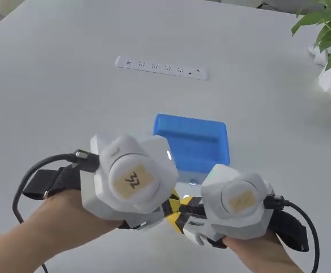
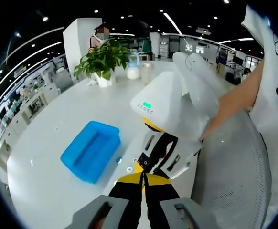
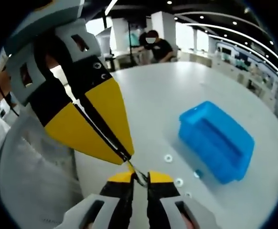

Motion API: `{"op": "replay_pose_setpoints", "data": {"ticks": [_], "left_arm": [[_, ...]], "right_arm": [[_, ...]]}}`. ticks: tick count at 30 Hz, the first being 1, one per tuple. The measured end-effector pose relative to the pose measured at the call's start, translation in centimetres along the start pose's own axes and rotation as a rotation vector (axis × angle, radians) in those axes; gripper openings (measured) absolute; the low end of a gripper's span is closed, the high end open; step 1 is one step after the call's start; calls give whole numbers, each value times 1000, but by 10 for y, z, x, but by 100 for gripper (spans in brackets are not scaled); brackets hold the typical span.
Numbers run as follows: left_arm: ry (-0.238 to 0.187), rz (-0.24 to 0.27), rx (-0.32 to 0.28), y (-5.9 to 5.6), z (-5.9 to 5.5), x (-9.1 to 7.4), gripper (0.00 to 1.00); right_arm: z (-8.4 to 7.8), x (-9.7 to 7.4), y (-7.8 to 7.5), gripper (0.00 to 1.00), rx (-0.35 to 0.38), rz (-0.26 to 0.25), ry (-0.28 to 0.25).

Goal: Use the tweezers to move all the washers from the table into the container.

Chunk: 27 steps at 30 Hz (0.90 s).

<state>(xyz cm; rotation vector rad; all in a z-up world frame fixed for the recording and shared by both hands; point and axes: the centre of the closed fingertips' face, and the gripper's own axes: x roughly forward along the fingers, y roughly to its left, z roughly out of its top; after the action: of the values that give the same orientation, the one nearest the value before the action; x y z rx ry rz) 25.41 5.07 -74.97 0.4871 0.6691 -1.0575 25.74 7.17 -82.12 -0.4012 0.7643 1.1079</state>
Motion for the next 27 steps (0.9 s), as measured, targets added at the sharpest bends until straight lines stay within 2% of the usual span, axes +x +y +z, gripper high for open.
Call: {"op": "replay_pose_setpoints", "data": {"ticks": [4,5,9,13,16,21,27], "left_arm": [[4,14,113,-4,7,1,0],[8,12,125,-5,8,1,0],[3,6,125,-5,17,-3,0],[-29,9,110,1,30,-9,0],[-61,33,124,9,39,-12,0],[-99,66,115,24,51,-17,0],[-128,91,111,38,59,-21,0]], "right_arm": [[2,-3,-5,5,-35,-24,-3],[2,-5,-5,5,-37,-24,-1],[6,-14,-6,5,-41,-21,-8],[18,-23,-8,4,-60,-19,-24],[27,-28,-18,4,-62,-39,-40],[42,-32,-30,4,-85,-56,-54],[56,-33,-42,4,-93,-82,-65]]}}
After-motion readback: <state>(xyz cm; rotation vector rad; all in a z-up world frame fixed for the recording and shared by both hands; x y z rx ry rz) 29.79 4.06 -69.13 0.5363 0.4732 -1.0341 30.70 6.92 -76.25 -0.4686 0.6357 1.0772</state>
